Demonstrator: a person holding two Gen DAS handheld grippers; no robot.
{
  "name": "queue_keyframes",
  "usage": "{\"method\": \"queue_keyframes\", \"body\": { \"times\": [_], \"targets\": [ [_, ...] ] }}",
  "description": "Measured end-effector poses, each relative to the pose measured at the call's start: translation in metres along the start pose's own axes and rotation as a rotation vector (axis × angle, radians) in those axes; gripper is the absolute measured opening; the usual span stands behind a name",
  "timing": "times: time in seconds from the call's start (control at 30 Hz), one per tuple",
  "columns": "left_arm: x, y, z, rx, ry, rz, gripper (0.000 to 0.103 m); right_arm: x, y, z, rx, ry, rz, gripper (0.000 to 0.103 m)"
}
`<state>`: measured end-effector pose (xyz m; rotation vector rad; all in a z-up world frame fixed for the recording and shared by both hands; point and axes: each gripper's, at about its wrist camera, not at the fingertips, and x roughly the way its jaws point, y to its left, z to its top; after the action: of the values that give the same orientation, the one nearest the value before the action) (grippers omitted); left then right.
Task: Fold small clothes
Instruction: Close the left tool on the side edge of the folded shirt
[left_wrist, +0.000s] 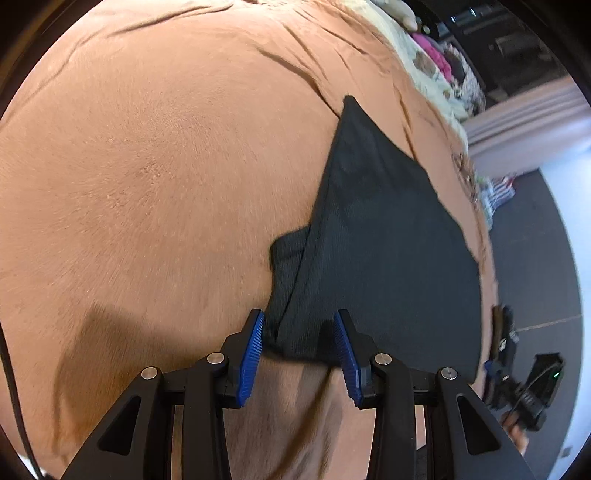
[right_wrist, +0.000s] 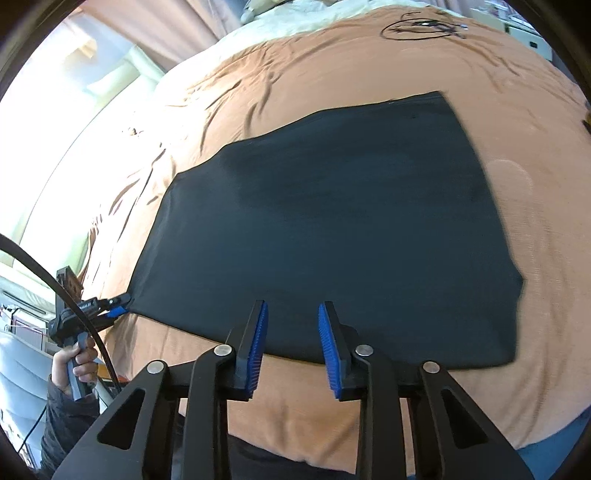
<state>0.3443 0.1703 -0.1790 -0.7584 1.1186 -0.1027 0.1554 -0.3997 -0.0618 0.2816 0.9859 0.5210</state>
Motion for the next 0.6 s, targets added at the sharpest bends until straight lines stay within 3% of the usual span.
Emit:
{"method": "queue_keyframes", "body": {
  "times": [0.37, 0.43, 0.47, 0.6],
  "targets": [
    [-0.003, 0.008, -0.002, -0.021, 0.009, -0.107, 0.039, 0.061, 0.046, 0.029, -0.08, 0.111, -0.013, 0.007],
    [-0.003, 0.009, 0.0, -0.019, 0.008, -0.098, 0.026, 0.074, 0.054, 0.033, -0.091, 0.134, -0.013, 0.004],
    [-0.003, 0.007, 0.001, -0.011, 0.008, -0.091, 0.011, 0.079, 0.057, 0.034, -0.098, 0.143, -0.017, 0.003],
    [-0.011, -0.004, 0.005, 0.03, -0.016, -0.124, 0.006, 0.094, 0.066, 0.037, -0.121, 0.171, -0.009, 0.002]
  ]
}}
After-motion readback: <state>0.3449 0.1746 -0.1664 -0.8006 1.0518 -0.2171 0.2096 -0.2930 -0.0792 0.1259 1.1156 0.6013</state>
